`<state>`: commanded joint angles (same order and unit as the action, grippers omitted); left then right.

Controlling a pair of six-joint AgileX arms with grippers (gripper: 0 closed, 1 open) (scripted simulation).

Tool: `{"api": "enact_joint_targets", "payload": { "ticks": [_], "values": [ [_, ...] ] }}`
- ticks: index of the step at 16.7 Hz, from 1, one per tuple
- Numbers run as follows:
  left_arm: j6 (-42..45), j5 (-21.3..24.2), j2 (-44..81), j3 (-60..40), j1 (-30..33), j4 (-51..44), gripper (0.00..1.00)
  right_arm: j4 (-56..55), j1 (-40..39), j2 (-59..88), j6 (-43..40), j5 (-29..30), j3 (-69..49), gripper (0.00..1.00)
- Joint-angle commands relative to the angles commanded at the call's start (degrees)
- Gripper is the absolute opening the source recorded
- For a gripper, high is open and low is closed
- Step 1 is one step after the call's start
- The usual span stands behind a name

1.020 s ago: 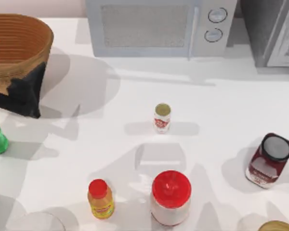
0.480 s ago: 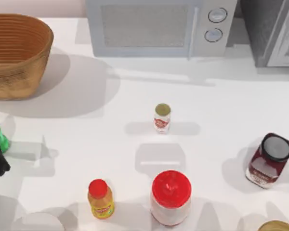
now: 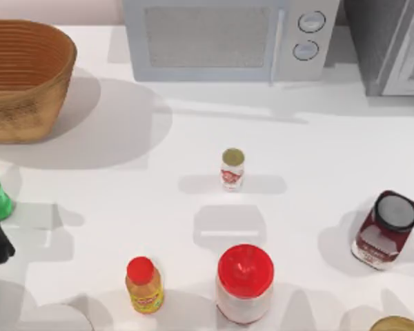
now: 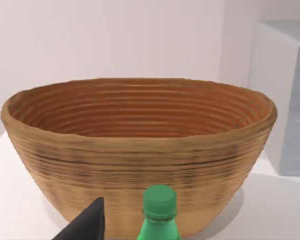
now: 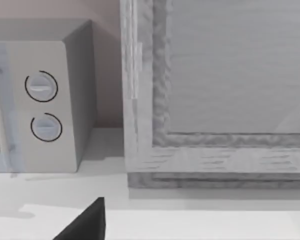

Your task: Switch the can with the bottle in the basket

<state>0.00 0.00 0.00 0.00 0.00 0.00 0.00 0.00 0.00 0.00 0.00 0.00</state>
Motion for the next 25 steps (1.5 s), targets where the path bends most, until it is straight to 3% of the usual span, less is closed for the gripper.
{"api": "enact_joint_targets", "payload": {
  "ticks": [6, 18, 25],
  "values": [
    [0.64, 1.18, 6.54, -0.74, -1.44, 5.31, 1.0, 0.0, 0.0, 0.0, 0.0, 0.0, 0.0, 1.0],
    [4.55, 9.54, 60.7, -3.07, -9.3, 36.88, 1.0, 0.0, 0.0, 0.0, 0.0, 0.0, 0.0, 1.0],
    [5.53, 11.56, 71.91, -3.72, -11.09, 44.62, 1.0, 0.0, 0.0, 0.0, 0.0, 0.0, 0.0, 1.0]
  ]
}}
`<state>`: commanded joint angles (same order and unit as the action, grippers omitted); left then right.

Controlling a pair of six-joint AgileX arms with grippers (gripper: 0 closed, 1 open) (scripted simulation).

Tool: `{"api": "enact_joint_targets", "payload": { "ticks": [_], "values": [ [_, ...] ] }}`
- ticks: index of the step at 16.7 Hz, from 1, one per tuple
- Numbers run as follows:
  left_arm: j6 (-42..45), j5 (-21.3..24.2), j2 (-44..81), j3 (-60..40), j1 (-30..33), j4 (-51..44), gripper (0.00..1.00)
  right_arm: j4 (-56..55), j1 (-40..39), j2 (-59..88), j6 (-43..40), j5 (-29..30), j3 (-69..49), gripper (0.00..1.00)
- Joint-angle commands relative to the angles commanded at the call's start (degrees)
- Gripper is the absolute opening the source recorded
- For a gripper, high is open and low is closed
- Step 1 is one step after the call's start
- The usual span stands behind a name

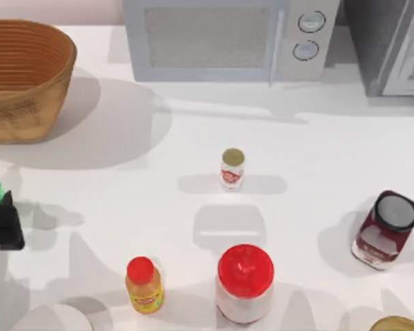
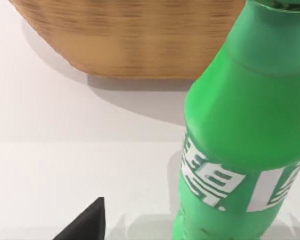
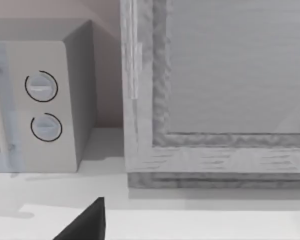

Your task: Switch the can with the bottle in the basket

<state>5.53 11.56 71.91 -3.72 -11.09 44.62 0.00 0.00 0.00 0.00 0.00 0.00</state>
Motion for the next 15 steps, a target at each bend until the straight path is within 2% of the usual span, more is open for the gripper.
{"api": "enact_joint_targets", "payload": {
  "ticks": [6, 11, 15],
  "values": [
    [-0.47, -1.02, 1.89, -1.13, 1.17, 1.26, 1.0, 0.0, 0.0, 0.0, 0.0, 0.0, 0.0, 1.0],
    [-1.42, -3.3, 14.79, -7.16, 3.85, 8.85, 1.0, 0.0, 0.0, 0.0, 0.0, 0.0, 0.0, 1.0],
    [-1.31, -3.07, 24.77, -9.57, 3.71, 15.64, 1.0, 0.0, 0.0, 0.0, 0.0, 0.0, 0.0, 1.0]
  ]
}}
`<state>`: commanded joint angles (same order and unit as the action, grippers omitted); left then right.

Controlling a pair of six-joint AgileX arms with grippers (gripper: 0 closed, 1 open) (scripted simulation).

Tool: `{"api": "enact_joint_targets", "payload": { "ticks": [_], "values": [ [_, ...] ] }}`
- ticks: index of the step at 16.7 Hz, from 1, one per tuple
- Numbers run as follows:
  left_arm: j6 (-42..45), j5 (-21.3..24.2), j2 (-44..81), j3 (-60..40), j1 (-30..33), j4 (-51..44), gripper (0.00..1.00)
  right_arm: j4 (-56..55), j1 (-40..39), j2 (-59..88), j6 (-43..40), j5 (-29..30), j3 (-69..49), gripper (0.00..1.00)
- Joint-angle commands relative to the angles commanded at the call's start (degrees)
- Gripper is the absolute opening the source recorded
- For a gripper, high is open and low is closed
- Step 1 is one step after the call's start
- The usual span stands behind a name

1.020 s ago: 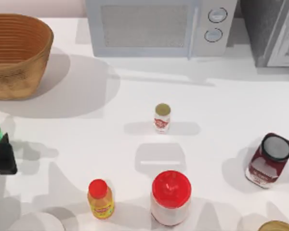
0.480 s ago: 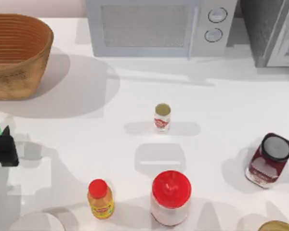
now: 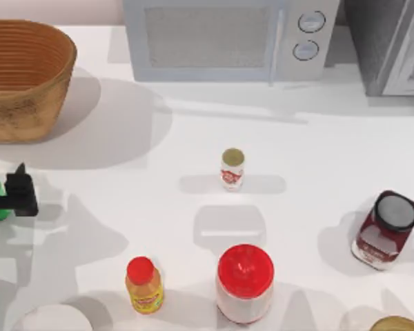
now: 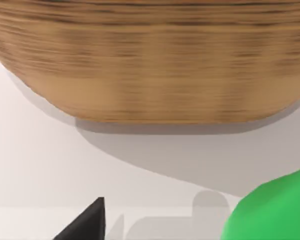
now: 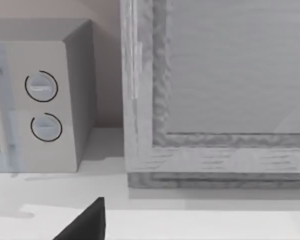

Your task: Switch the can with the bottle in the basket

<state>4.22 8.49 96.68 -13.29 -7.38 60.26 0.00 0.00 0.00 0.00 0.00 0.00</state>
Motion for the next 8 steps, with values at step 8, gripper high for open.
{"api": "enact_joint_targets", "payload": {
  "ticks": [8],
  "values": [
    [0.12, 0.28, 1.72, -0.02, -0.27, 1.51, 0.85, 0.0, 0.0, 0.0, 0.0, 0.0, 0.0, 1.0]
  ]
}}
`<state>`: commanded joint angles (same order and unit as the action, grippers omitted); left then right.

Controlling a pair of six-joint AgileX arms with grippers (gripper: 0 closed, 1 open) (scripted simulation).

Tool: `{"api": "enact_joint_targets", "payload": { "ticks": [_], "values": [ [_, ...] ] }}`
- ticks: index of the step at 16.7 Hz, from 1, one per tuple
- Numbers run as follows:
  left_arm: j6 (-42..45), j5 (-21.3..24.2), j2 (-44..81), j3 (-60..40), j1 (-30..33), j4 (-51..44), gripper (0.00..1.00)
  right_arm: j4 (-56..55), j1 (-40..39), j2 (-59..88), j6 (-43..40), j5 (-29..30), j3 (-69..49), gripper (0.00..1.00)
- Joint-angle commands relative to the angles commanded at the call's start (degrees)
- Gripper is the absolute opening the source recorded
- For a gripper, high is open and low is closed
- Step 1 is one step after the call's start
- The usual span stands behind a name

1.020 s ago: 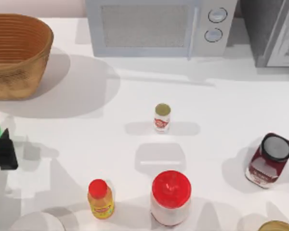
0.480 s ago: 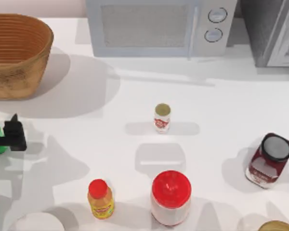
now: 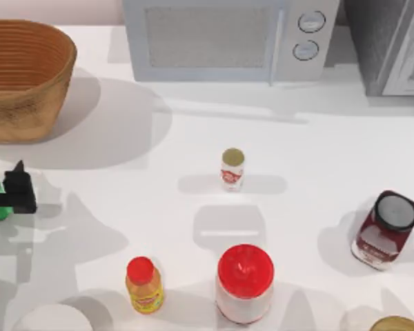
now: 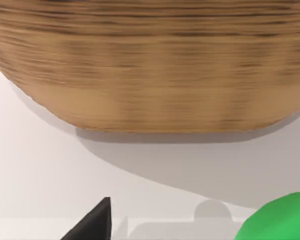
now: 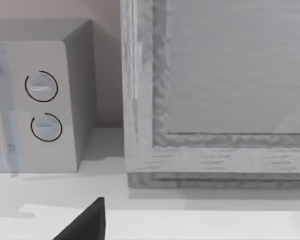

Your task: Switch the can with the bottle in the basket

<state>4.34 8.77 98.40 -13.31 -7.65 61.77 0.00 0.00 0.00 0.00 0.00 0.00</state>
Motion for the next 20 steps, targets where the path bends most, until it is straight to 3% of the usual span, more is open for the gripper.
{"api": "enact_joint_targets", "payload": {
  "ticks": [11, 20],
  "values": [
    [0.0, 0.0, 0.0, 0.0, 0.0, 0.0, 0.02, 0.0, 0.0, 0.0, 0.0, 0.0, 0.0, 1.0],
    [0.06, -0.03, -0.59, -0.56, 0.11, -0.04, 0.0, 0.0, 0.0, 0.0, 0.0, 0.0, 0.0, 1.0]
  ]
}}
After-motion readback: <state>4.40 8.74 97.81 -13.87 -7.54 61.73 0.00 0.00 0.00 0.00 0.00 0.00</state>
